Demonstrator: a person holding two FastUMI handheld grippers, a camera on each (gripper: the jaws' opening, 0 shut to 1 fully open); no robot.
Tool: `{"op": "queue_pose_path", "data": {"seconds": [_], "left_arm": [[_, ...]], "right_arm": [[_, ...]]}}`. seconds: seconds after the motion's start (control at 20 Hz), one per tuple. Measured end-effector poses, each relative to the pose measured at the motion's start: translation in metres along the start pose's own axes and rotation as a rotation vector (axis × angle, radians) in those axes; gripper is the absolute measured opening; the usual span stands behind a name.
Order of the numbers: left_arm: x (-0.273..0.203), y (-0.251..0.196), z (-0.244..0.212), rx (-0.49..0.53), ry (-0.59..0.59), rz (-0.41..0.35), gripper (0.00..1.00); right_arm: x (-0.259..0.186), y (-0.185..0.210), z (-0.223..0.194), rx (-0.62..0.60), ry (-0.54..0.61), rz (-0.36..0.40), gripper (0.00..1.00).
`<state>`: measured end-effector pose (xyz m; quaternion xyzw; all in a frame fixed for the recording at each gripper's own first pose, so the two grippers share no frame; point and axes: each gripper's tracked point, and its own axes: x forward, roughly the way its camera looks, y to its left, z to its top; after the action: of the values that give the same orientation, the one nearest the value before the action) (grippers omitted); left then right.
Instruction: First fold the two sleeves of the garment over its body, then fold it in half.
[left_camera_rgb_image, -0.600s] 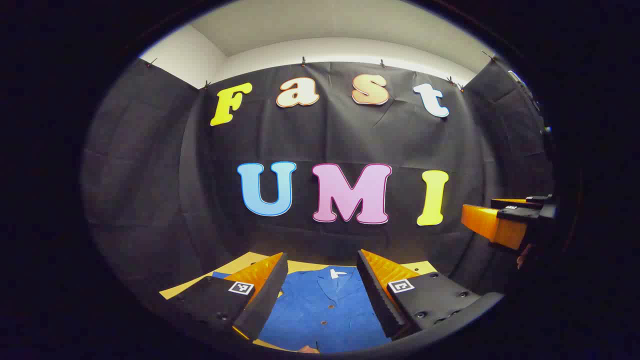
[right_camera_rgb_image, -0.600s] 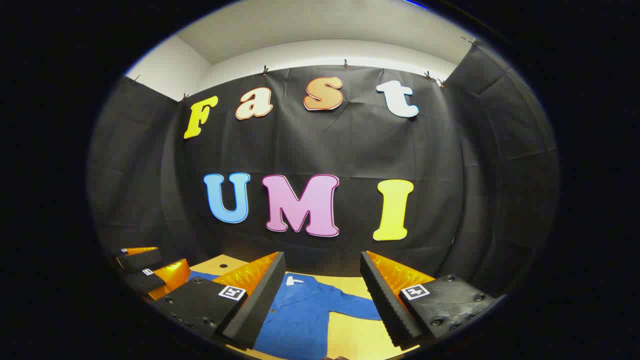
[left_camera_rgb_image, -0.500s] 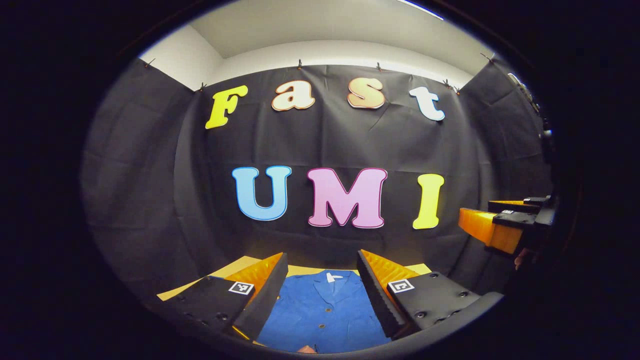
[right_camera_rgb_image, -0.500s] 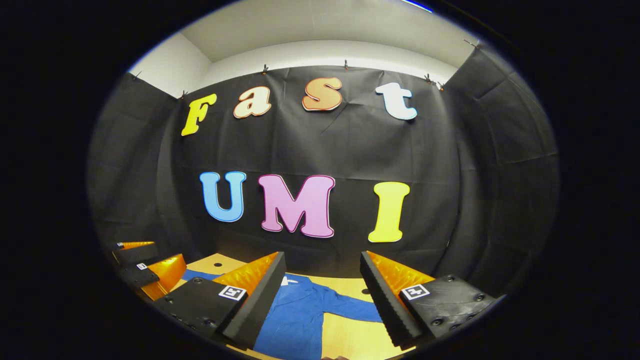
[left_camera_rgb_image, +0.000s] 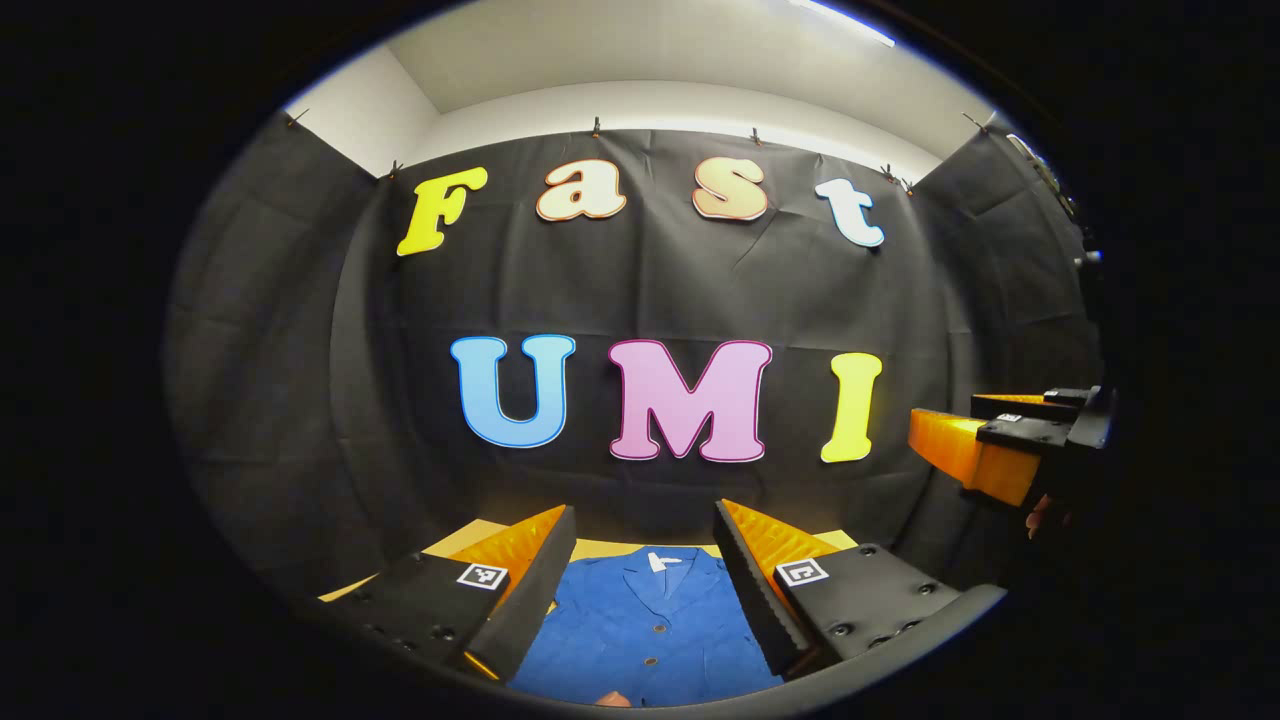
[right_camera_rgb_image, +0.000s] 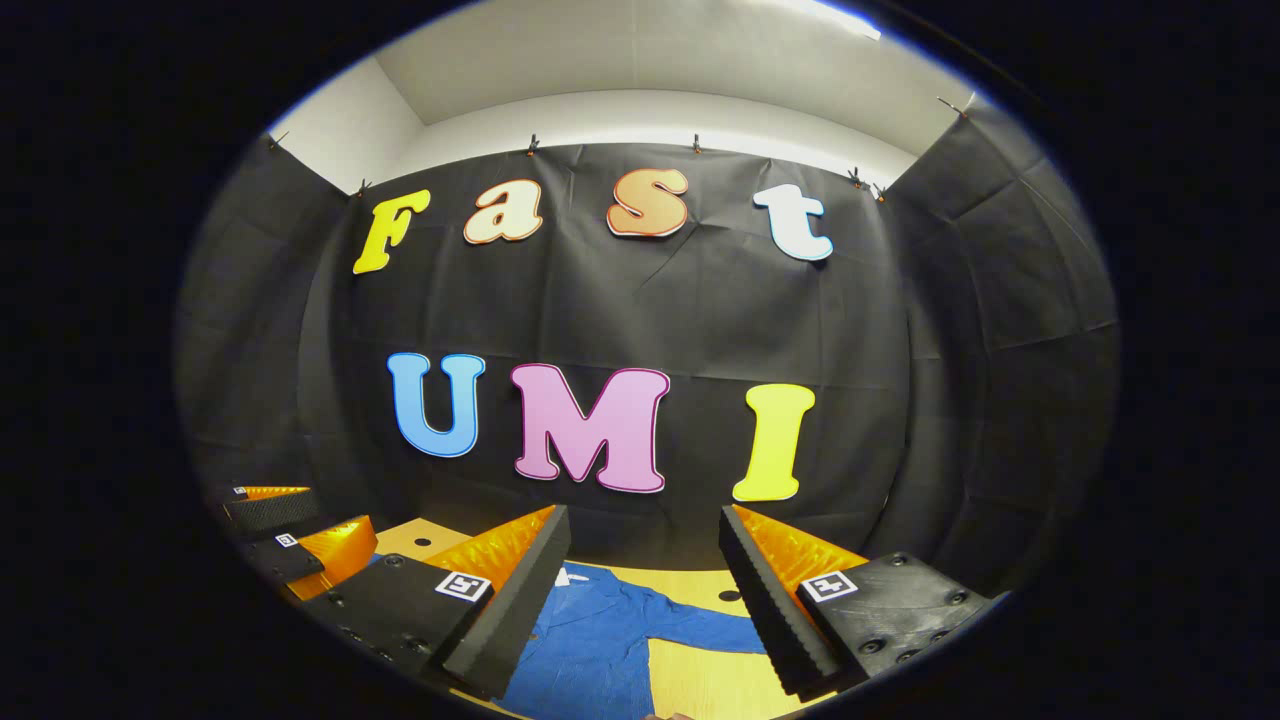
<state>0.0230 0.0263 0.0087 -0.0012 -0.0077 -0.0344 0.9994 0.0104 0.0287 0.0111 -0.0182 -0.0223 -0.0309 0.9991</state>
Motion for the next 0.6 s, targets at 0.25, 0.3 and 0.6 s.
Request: {"op": "queue_pose_path", "data": {"seconds": [0.25, 0.3, 0.6], "left_arm": [[0.0003, -0.0033, -0.0055, -0.019, 0.010, -0.014, 0.80], [0.0010, -0.0035, -0.0068, -0.015, 0.011, -0.014, 0.80], [0.0002, -0.0030, -0.0076, 0.002, 0.020, -0.010, 0.80]], "right_arm": [[-0.0016, -0.0016, -0.0054, -0.016, 0.020, -0.007, 0.96], [-0.0023, -0.0010, -0.0067, -0.019, 0.023, -0.006, 0.96], [-0.0015, -0.0007, -0.0053, -0.020, 0.029, 0.001, 0.96]]}}
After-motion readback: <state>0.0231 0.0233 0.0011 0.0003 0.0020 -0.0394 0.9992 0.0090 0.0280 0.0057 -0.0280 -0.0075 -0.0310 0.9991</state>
